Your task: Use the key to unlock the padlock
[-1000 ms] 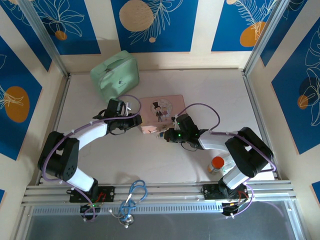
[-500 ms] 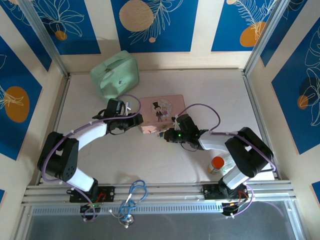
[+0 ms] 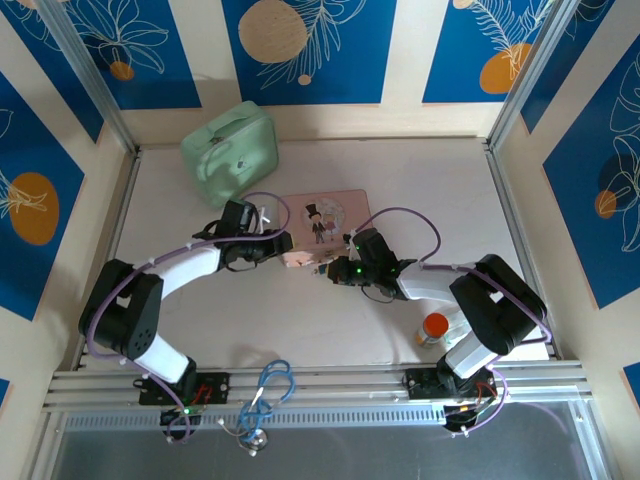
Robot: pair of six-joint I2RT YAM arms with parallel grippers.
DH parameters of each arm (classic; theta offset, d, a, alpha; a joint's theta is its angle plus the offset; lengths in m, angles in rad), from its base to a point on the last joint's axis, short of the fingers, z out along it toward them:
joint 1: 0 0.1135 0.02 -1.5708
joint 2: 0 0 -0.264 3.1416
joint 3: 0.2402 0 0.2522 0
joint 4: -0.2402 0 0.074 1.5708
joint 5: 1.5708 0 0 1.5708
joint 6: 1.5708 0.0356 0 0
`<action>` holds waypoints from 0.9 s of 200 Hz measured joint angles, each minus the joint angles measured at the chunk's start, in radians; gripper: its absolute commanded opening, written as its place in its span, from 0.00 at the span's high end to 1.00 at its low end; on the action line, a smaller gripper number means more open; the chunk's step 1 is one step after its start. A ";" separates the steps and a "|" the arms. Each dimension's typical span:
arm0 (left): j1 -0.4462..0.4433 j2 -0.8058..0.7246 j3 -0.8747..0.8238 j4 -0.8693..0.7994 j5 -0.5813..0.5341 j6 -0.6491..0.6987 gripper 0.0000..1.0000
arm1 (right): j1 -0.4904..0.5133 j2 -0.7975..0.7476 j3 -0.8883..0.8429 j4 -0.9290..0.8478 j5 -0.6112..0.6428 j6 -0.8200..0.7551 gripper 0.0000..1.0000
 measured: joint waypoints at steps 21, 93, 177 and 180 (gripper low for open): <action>-0.001 0.002 0.000 -0.002 -0.003 0.000 0.56 | 0.003 0.000 0.000 0.000 0.001 0.000 1.00; -0.001 0.002 0.000 -0.003 -0.010 0.006 0.57 | 0.003 -0.002 0.000 -0.007 0.011 0.011 1.00; -0.001 0.002 0.000 -0.003 -0.010 0.008 0.57 | 0.013 0.065 0.117 -0.127 0.068 0.010 1.00; -0.001 0.002 0.000 -0.003 -0.010 0.008 0.57 | 0.014 0.065 0.119 -0.131 0.068 0.010 0.99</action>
